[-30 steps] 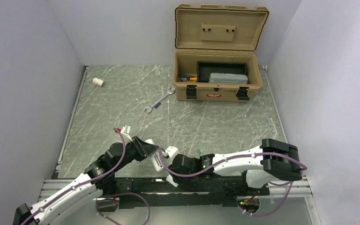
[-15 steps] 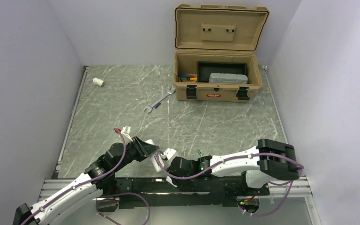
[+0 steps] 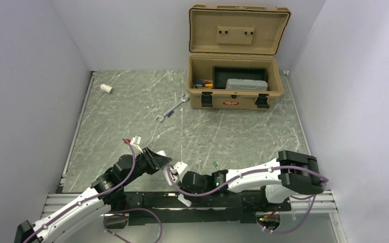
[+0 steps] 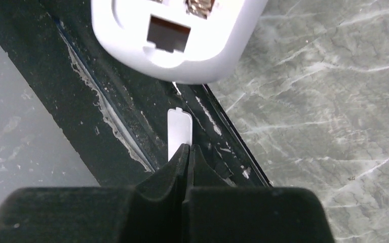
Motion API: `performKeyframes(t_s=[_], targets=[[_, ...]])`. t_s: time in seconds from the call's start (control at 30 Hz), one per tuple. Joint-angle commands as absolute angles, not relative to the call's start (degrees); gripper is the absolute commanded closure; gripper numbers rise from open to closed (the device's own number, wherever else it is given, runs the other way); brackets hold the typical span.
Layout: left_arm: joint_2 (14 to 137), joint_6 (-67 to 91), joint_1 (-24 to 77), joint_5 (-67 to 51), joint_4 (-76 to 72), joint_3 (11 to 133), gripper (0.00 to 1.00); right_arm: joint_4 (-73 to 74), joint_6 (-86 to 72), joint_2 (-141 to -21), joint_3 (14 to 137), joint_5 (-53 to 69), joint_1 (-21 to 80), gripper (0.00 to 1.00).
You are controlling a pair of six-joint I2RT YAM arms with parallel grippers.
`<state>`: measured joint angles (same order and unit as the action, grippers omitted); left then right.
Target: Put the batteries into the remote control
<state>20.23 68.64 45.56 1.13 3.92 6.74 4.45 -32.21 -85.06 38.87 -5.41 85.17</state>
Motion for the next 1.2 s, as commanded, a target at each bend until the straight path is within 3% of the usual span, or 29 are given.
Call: performKeyframes(t_s=[0.0, 0.23, 0.43, 0.83, 1.17], targets=[[20.12, 69.88, 45.37, 0.53, 1.00, 6.77, 1.00, 7.57, -32.59, -83.06, 37.31, -5.01, 85.68, 1.00], [19.99, 70.00, 45.44, 0.53, 1.04, 6.68, 1.00, 12.25, -32.54, -78.46, 38.72, -11.36, 85.61, 1.00], [18.79, 69.61, 45.44, 0.53, 2.97, 7.16, 1.00, 23.23, -34.48, -78.32, 43.29, -24.60, 85.31, 1.00], [17.65, 67.82, 45.33, 0.96, 7.22, 9.50, 1.00, 51.31, -48.41, -93.31, 58.81, -46.65, 81.21, 1.00], [16.45, 67.54, 45.34, 0.97, 9.25, 9.93, 1.00, 59.66, -54.82, -103.05, 63.56, -50.97, 78.88, 1.00]])
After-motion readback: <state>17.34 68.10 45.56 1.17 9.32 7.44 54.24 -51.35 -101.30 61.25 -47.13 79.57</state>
